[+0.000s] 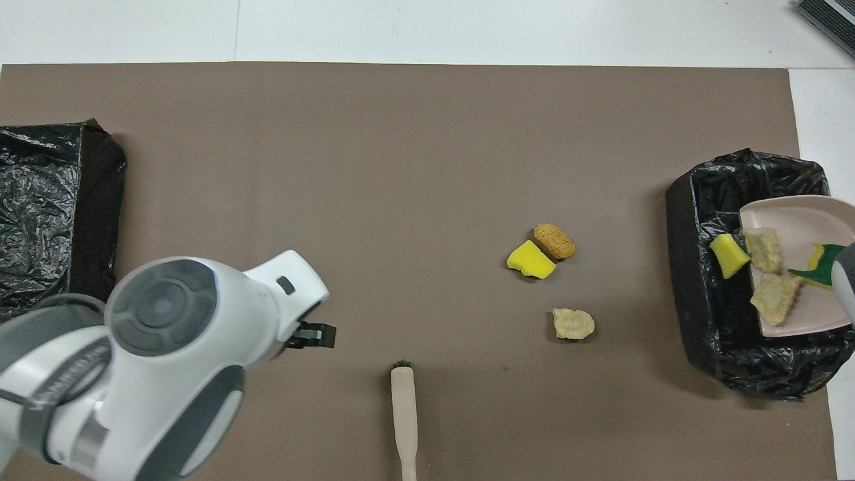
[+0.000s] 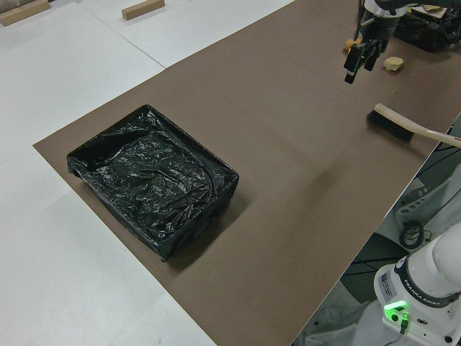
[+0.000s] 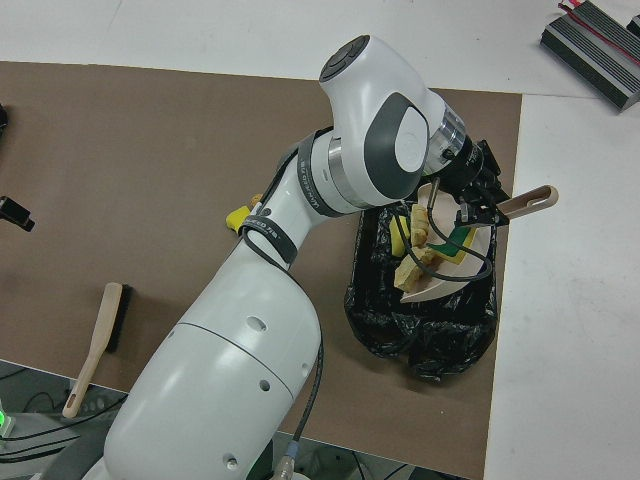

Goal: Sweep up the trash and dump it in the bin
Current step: 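Tip the dustpan over the bin with the right gripper, then bring the empty dustpan back to the table center with the right gripper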

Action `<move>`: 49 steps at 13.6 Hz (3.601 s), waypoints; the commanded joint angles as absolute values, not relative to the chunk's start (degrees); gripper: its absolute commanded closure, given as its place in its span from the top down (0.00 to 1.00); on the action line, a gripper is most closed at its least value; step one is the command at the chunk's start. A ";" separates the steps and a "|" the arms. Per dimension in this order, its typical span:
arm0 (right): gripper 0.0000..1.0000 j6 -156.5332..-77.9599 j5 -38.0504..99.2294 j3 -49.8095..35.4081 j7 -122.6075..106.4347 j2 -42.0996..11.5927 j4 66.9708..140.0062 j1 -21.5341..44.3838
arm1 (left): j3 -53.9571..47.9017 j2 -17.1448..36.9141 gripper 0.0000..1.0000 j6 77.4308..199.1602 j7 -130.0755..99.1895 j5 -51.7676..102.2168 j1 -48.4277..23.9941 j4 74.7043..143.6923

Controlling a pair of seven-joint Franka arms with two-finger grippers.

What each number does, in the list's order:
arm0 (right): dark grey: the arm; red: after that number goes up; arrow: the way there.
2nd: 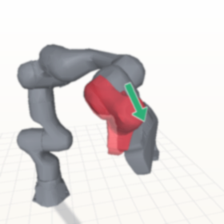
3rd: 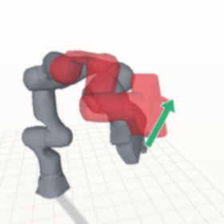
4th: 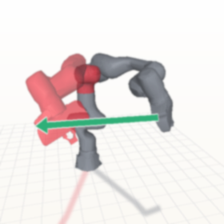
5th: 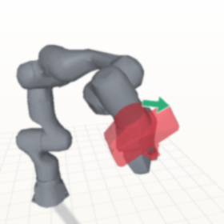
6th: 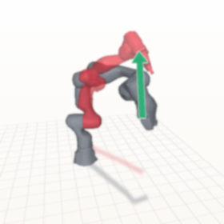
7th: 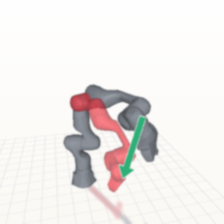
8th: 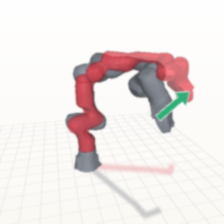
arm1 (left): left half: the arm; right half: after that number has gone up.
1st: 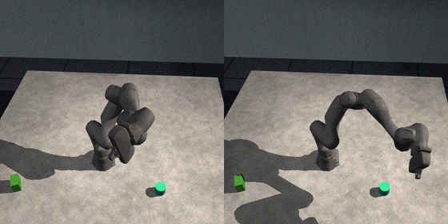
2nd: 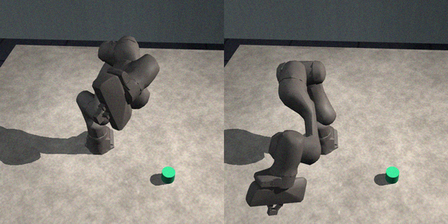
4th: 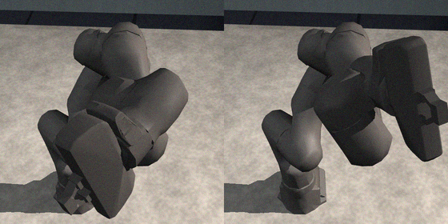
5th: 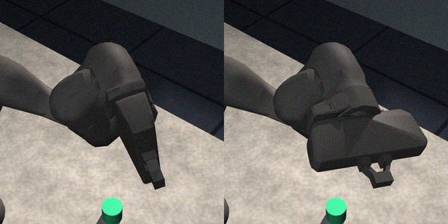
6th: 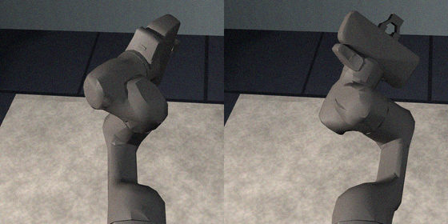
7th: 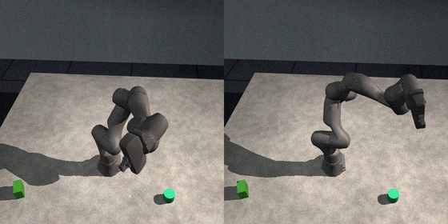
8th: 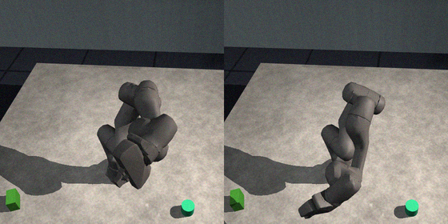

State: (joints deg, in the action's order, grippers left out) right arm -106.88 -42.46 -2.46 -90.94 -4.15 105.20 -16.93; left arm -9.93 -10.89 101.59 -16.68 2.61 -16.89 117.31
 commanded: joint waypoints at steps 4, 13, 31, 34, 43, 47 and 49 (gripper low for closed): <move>0.00 -102.31 -45.88 -2.20 -99.12 -0.80 101.61 -18.19 | -10.72 -10.02 1.00 92.22 -0.28 1.49 -5.46 105.05; 0.00 -102.04 -42.20 -2.63 -102.05 1.41 101.34 -17.58 | -10.72 0.88 1.00 84.64 4.92 0.00 -0.18 86.04; 0.00 -94.83 -9.33 -2.99 -33.18 0.01 100.90 -1.86 | -10.28 -0.44 1.00 85.78 7.47 0.44 1.49 87.89; 0.00 -96.49 -5.29 -2.99 -18.42 -2.27 100.90 4.38 | -10.28 -0.44 1.00 85.96 7.56 0.44 1.41 87.89; 0.00 -106.78 5.70 -3.08 9.11 -10.28 100.11 20.63 | -10.28 -0.44 1.00 85.78 7.03 0.44 1.41 87.89; 0.00 -111.09 5.28 -3.08 20.89 -16.68 98.10 29.25 | -10.37 -0.88 1.00 85.69 7.29 0.35 1.49 87.80; 0.00 -111.44 4.75 -2.99 27.04 -21.51 94.76 32.59 | -10.37 -0.88 1.00 85.87 7.12 0.35 1.41 87.89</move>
State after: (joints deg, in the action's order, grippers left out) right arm -111.54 4.55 -3.31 22.53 -16.64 99.70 30.76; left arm -9.92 -0.30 86.22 6.94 1.07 0.82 88.11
